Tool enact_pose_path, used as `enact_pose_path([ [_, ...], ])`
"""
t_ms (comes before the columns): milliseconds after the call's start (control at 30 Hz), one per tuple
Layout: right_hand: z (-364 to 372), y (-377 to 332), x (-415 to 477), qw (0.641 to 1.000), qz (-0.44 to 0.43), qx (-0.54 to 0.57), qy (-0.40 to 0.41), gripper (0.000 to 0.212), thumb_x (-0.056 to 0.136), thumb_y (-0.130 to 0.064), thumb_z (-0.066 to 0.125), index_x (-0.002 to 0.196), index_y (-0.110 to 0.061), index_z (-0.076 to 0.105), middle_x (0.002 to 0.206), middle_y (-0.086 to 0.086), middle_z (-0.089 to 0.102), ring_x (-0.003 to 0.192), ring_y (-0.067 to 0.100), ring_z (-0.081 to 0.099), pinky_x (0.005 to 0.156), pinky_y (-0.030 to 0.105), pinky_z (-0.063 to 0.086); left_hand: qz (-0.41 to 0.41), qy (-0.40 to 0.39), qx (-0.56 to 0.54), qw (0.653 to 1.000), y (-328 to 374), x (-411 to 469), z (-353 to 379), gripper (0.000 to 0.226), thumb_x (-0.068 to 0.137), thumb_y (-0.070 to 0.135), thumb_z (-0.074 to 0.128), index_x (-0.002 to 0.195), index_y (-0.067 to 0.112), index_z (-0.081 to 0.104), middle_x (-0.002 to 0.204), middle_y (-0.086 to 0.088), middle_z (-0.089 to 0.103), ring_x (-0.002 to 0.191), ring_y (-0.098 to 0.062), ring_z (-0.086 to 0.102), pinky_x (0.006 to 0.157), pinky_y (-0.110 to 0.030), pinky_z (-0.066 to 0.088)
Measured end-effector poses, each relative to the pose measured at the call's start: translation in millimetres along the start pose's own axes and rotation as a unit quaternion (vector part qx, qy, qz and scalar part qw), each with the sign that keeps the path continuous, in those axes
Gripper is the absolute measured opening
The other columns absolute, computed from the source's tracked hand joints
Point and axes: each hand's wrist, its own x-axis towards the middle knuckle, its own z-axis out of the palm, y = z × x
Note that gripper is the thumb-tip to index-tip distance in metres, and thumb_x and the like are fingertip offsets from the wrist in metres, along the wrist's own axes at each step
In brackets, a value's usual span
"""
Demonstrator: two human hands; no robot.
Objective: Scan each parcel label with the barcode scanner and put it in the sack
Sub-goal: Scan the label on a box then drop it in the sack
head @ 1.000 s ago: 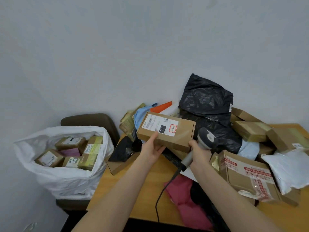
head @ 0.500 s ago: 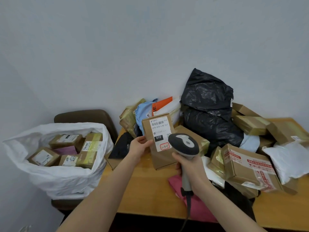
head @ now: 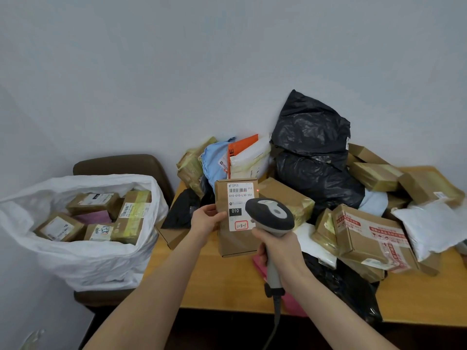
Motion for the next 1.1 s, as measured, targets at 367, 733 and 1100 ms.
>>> enact_pose_path([
  [367,7.5,0.2,-1.4,1.0,0.007,0.003,0.003,0.026,0.082,-0.018,0.073,0.063,-0.004,0.062,0.047,0.007,0.055,0.041,0.023,0.046,0.051,0.032,0.04,-0.003,0.011,0.013,1.0,-6.1,4.2,-7.8,0.05,0.081,0.014,0.075,0.127,0.008,0.056,0.113,-0.007,0.066,0.104,-0.025,0.063,0.083,-0.041,0.057],
  [733,42.4,3.2,-6.6,1.0,0.016,0.003,0.017,0.026,0.083,-0.017,0.071,0.063,-0.004,0.061,0.049,0.007,0.053,0.041,0.021,0.044,0.05,0.031,0.038,0.0,-0.005,0.02,1.0,-8.4,22.6,-32.5,0.048,0.082,0.014,0.074,0.127,0.009,0.056,0.112,-0.006,0.066,0.105,-0.024,0.063,0.086,-0.042,0.056],
  [1100,59.5,1.3,-2.8,1.0,0.012,0.014,0.01,0.024,0.084,-0.015,0.071,0.065,-0.004,0.061,0.049,0.007,0.052,0.041,0.019,0.044,0.054,0.034,0.041,-0.005,-0.01,0.007,1.0,-3.3,30.7,-48.1,0.051,0.082,0.013,0.074,0.129,0.009,0.055,0.114,-0.008,0.066,0.106,-0.026,0.063,0.089,-0.048,0.055],
])
